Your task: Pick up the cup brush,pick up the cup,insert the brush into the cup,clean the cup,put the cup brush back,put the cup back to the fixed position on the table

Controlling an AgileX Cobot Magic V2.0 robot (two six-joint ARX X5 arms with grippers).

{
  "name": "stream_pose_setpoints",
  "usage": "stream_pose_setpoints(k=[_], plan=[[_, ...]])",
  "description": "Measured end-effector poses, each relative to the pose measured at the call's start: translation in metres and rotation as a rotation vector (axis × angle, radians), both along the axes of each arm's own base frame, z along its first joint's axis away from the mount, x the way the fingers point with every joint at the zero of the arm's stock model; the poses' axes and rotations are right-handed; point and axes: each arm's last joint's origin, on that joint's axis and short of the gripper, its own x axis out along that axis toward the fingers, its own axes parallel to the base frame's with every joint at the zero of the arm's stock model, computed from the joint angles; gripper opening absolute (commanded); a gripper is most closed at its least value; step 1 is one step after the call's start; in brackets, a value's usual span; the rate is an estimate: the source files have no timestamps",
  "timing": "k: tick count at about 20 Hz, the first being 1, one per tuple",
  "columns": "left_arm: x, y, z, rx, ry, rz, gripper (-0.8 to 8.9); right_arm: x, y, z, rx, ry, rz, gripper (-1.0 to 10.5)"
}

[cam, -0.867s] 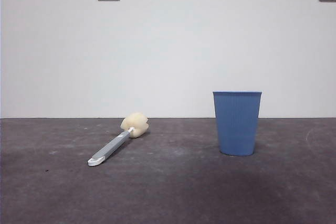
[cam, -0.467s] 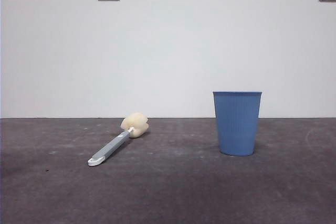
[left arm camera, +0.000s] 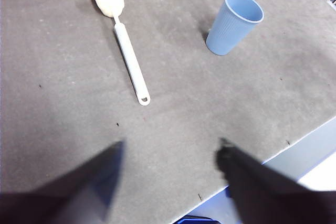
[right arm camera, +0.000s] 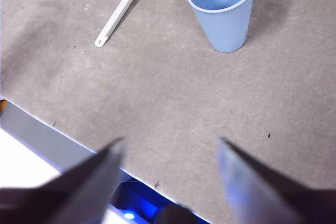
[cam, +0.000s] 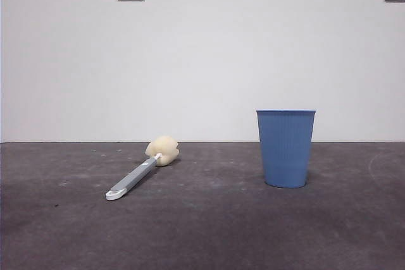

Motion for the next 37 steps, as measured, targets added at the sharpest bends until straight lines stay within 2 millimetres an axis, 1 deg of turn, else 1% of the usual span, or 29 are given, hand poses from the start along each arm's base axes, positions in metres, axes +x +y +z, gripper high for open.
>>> stream_pose_setpoints(k=[2, 6, 8, 10, 13, 15, 16, 20, 24, 26, 28, 29, 32, 34, 35, 36, 37], plan=[[0.008, 0.000, 0.000, -0.004, 0.005, 0.002, 5.34, 0.000, 0.000, 0.000, 0.004, 0.004, -0.005, 5.7], [0.037, -0.003, 0.003, 0.000, -0.003, 0.008, 5.34, 0.000, 0.000, 0.000, 0.010, 0.011, -0.012, 5.7], [0.056, -0.012, 0.003, 0.016, 0.007, 0.006, 5.34, 0.000, 0.000, 0.000, 0.012, 0.013, -0.014, 5.7], [0.075, -0.026, -0.002, 0.043, 0.025, 0.012, 5.34, 0.000, 0.000, 0.000, 0.012, 0.013, -0.014, 5.7], [0.102, -0.057, -0.018, 0.106, 0.064, 0.018, 5.34, 0.000, 0.000, 0.000, 0.012, 0.013, -0.014, 5.7], [0.119, -0.080, -0.033, 0.154, 0.078, 0.038, 5.34, 0.000, 0.000, 0.000, 0.012, 0.013, -0.014, 5.7], [0.129, -0.092, -0.043, 0.176, 0.092, 0.052, 5.34, 0.000, 0.000, 0.000, 0.014, 0.014, -0.016, 5.7], [0.162, -0.125, -0.080, 0.277, 0.190, 0.080, 5.30, 0.000, 0.000, 0.000, 0.020, 0.021, -0.024, 5.6], [0.191, -0.148, -0.109, 0.350, 0.266, 0.080, 5.30, 0.000, 0.000, 0.000, 0.022, 0.022, -0.026, 5.6], [0.199, -0.153, -0.123, 0.371, 0.292, 0.080, 5.29, 0.000, 0.000, 0.000, 0.022, 0.023, -0.026, 5.6], [0.202, -0.155, -0.138, 0.406, 0.327, 0.103, 5.28, 0.000, 0.000, 0.000, 0.022, 0.023, -0.026, 5.6], [0.203, -0.155, -0.142, 0.423, 0.332, 0.115, 4.99, 0.000, 0.000, 0.000, 0.022, 0.022, -0.026, 5.6], [0.203, -0.155, -0.142, 0.425, 0.331, 0.121, 3.00, 0.000, 0.000, 0.000, 0.022, 0.022, -0.026, 5.6], [0.203, -0.155, -0.142, 0.424, 0.332, 0.123, 0.92, 0.000, 0.000, 0.000, 0.022, 0.022, -0.026, 5.6], [0.203, -0.155, -0.142, 0.422, 0.334, 0.122, 0.26, 0.000, 0.000, 0.000, 0.022, 0.022, -0.026, 5.6], [0.203, -0.156, -0.142, 0.419, 0.335, 0.119, -0.10, 0.000, 0.000, 0.000, 0.022, 0.022, -0.026, 5.6], [0.202, -0.156, -0.142, 0.419, 0.335, 0.118, -0.09, 0.000, 0.000, 0.000, 0.022, 0.022, -0.026, 5.6]])
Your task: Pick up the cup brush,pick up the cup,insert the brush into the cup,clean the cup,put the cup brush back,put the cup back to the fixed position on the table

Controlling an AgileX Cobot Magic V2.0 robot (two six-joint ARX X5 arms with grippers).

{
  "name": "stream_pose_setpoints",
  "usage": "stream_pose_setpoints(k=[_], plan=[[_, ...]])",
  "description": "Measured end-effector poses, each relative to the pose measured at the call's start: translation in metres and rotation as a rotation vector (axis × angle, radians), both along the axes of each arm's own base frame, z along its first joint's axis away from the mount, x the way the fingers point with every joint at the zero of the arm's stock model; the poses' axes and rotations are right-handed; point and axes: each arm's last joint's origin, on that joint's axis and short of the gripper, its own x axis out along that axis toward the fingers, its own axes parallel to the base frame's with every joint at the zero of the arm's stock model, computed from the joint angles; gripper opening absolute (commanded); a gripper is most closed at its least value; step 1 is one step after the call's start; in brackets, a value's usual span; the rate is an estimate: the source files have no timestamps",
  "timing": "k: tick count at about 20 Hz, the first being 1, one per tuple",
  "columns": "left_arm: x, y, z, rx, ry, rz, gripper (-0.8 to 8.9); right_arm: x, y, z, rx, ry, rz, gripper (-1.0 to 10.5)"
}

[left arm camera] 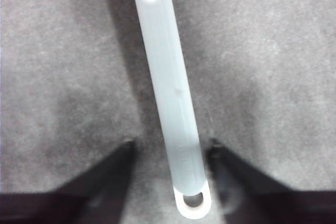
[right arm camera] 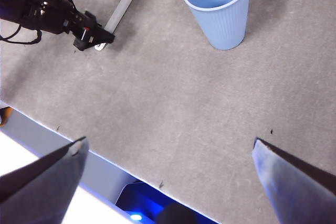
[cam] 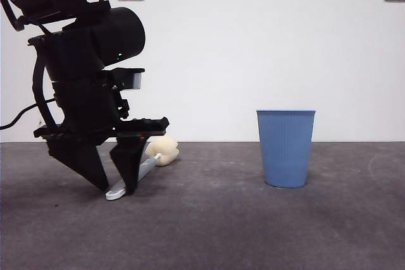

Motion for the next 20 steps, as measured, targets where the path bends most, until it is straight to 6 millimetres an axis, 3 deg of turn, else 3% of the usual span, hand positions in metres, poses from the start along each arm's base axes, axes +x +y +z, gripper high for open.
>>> stream_pose_setpoints(k=[4, 7, 11, 15, 20], plan=[[0.000, 0.000, 0.001, 0.005, 0.010, 0.002, -0.09, 0.000, 0.000, 0.000, 0.002, 0.002, -0.003, 5.6], [-0.004, 0.002, 0.013, -0.006, -0.008, 0.001, -0.08, 0.001, 0.000, 0.000, 0.012, 0.017, -0.016, 5.6], [-0.015, 0.008, 0.052, -0.015, -0.058, -0.031, -0.08, 0.008, 0.001, -0.002, 0.042, 0.042, -0.015, 5.6], [-0.044, 0.026, 0.097, -0.020, -0.122, -0.078, -0.08, 0.035, 0.008, -0.002, 0.075, -0.012, 0.007, 5.6], [-0.096, 0.057, 0.151, -0.054, -0.235, -0.110, -0.08, 0.066, 0.034, -0.050, 0.083, -0.041, 0.029, 5.6]])
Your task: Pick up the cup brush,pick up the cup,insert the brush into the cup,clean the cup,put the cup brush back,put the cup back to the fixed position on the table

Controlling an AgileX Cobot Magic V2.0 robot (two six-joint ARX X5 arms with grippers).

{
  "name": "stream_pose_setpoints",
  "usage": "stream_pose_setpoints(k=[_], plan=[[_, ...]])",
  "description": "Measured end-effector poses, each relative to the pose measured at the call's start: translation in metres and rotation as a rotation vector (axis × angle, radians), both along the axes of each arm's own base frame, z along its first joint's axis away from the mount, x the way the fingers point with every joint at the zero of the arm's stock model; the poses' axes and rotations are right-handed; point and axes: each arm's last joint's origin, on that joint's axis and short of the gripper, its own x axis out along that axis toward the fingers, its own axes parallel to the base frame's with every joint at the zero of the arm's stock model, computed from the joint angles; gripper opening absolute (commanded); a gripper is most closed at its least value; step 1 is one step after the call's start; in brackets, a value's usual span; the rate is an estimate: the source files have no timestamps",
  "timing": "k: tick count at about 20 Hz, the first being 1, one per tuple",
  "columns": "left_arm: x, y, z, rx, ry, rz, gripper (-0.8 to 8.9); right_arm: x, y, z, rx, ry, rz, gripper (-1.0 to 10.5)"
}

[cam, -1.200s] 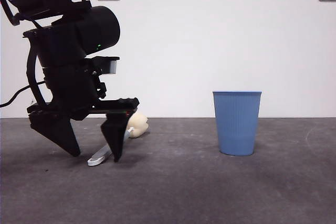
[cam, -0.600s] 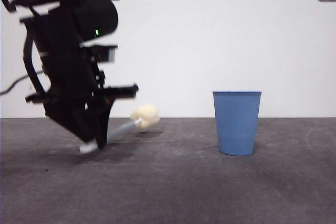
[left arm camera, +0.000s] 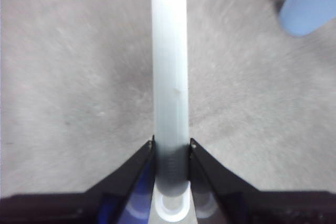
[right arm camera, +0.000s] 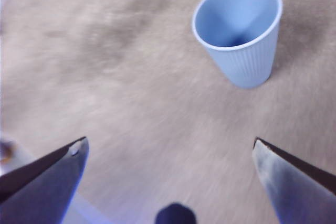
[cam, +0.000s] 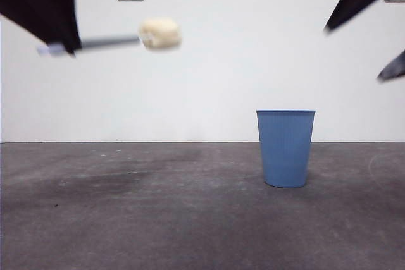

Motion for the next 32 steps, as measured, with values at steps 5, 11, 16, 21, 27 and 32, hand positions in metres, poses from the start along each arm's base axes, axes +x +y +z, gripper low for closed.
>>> stream_pose_setpoints(k=[5, 11, 16, 21, 27, 32], plan=[[-0.039, 0.024, 0.023, -0.020, -0.055, -0.011, -0.09, 0.010, 0.033, -0.044, -0.097, -0.122, -0.075, 5.6], [-0.054, 0.033, 0.025, -0.004, -0.030, -0.014, -0.08, 0.033, 0.045, -0.069, -0.133, -0.192, -0.156, 5.6], [-0.055, 0.033, 0.025, 0.001, -0.022, -0.014, -0.08, 0.055, 0.052, -0.090, -0.139, -0.232, -0.157, 5.6], [-0.057, 0.034, 0.023, 0.013, 0.000, -0.013, -0.08, 0.072, 0.048, -0.097, -0.117, -0.324, -0.169, 5.6], [-0.057, 0.034, 0.023, 0.004, 0.003, -0.003, -0.09, 0.084, 0.051, -0.116, -0.110, -0.366, -0.166, 5.6], [-0.057, 0.034, 0.023, -0.008, 0.008, 0.013, -0.08, 0.092, 0.054, -0.128, -0.087, -0.412, -0.172, 5.0]])
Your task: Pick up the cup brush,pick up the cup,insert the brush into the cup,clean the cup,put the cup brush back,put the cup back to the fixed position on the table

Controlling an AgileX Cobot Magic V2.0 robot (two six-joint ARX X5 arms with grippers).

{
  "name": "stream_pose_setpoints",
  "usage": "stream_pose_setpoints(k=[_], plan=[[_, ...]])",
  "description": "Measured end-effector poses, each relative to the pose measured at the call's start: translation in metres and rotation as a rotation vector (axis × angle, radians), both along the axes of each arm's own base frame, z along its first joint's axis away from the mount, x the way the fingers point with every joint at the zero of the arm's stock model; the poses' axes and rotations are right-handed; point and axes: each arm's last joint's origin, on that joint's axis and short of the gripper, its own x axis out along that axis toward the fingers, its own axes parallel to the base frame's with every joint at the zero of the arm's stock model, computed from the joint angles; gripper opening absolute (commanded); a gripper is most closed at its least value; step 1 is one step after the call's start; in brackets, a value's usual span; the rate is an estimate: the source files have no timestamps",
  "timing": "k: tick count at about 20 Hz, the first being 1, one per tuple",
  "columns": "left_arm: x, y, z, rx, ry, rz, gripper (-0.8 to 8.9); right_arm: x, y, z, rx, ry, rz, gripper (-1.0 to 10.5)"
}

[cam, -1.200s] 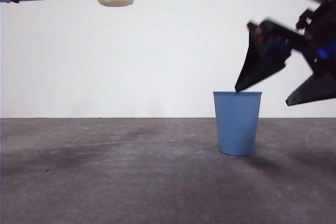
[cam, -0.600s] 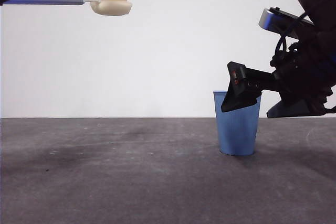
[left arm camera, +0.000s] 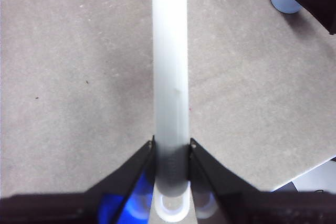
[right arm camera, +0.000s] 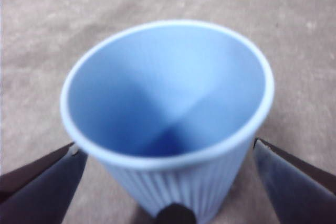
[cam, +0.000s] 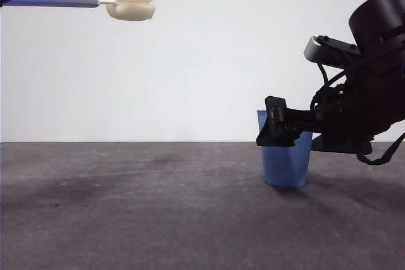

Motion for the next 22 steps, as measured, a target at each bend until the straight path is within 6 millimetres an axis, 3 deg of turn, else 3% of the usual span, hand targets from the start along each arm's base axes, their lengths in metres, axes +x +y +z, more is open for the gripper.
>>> stream_pose_setpoints(k=[9, 15, 19, 22], plan=[[0.000, 0.000, 0.000, -0.001, 0.001, 0.002, -0.09, 0.002, 0.001, -0.003, 0.008, -0.027, 0.001, -0.1], [-0.002, 0.001, -0.002, 0.033, 0.025, -0.019, -0.09, -0.002, 0.001, 0.000, -0.010, 0.015, 0.007, -0.1], [0.000, 0.000, -0.010, 0.147, 0.082, -0.111, -0.09, -0.023, 0.007, 0.032, -0.069, 0.043, 0.050, -0.1], [0.007, -0.005, -0.015, 0.187, 0.104, -0.210, -0.09, -0.043, 0.018, 0.059, -0.258, 0.070, 0.101, -0.1]])
